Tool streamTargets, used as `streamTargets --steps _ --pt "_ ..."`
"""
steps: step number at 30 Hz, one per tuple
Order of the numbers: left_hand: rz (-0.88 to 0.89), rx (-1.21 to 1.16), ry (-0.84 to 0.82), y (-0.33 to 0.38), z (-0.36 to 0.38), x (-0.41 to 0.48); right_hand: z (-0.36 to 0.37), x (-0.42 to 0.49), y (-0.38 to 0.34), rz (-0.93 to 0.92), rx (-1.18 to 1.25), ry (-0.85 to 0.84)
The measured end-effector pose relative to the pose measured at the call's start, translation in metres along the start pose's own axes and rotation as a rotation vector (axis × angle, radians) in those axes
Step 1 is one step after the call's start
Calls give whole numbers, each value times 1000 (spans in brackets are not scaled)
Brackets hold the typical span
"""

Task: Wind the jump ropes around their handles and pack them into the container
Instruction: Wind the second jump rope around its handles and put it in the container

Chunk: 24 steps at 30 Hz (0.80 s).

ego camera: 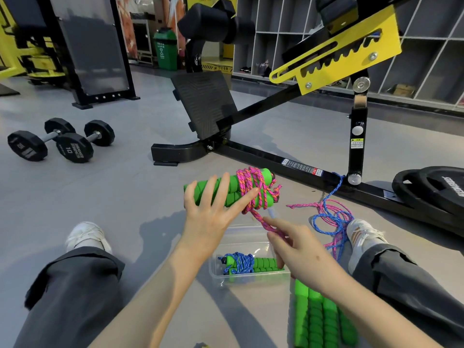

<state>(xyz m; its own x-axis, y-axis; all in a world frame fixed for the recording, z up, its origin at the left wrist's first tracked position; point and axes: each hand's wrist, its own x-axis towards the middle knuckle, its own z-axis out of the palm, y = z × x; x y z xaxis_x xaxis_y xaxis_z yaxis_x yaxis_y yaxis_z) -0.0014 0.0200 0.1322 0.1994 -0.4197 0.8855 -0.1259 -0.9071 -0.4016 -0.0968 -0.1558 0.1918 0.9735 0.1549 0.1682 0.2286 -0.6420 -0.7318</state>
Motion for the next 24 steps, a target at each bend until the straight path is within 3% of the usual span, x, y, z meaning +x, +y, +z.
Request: streamTargets --steps 10,16,21,24 --pt "4 -7 34 -1 0 2 -36 -1 -6 -451 -502 -34" --pt "26 -36 41 2 -5 7 -55 12 -11 -568 -383 73" --pt "42 -95 119 5 -10 14 -66 32 -23 -548 -319 217" --pt "56 -140 167 9 -14 17 -67 42 -27 -528 -343 196"
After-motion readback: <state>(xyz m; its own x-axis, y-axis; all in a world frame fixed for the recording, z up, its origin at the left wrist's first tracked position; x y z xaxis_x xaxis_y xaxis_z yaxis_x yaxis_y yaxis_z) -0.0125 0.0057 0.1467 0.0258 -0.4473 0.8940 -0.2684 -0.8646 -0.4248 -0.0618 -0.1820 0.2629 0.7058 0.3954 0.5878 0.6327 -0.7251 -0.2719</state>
